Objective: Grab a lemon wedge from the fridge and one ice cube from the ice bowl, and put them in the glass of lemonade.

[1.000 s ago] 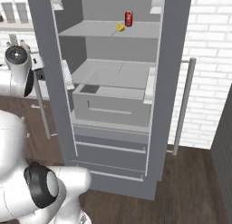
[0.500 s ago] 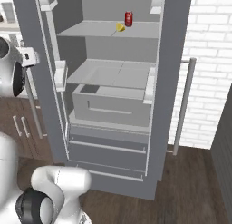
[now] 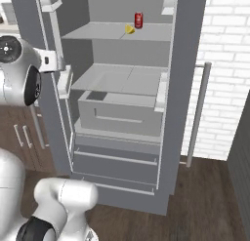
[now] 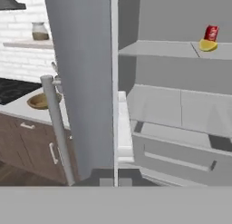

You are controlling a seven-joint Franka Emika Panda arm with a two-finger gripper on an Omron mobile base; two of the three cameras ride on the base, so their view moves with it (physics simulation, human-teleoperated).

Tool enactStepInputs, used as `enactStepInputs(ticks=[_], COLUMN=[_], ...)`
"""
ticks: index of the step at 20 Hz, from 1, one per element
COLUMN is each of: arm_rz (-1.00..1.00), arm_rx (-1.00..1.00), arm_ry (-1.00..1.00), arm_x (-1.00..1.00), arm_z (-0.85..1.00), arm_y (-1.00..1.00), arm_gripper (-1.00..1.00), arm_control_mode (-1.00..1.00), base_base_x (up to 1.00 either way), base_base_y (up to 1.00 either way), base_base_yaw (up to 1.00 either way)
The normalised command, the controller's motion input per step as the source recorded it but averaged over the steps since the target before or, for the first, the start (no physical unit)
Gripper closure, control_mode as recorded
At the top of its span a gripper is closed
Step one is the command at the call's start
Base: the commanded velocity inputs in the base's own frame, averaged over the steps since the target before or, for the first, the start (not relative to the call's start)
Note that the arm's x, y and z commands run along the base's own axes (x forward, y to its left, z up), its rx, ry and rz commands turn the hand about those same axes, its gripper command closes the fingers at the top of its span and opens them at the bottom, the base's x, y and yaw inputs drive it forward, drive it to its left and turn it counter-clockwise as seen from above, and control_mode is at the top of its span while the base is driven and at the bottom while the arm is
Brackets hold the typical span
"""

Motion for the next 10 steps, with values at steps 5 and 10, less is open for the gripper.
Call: enactStepInputs(ticks=[5,10], arm_rz=[-0.07,0.25], arm_rx=[0.10,0.13], arm_ry=[0.03,0.17], arm_x=[0.33,0.86], arm_z=[0.00,0.00], arm_y=[-0.62,-0.25], arm_gripper=[-1.00,-1.00], arm_control_mode=[-1.00,-1.00], base_base_x=[0.00,0.00], base_base_y=[0.00,0.00], base_base_yaw=[0.00,0.00])
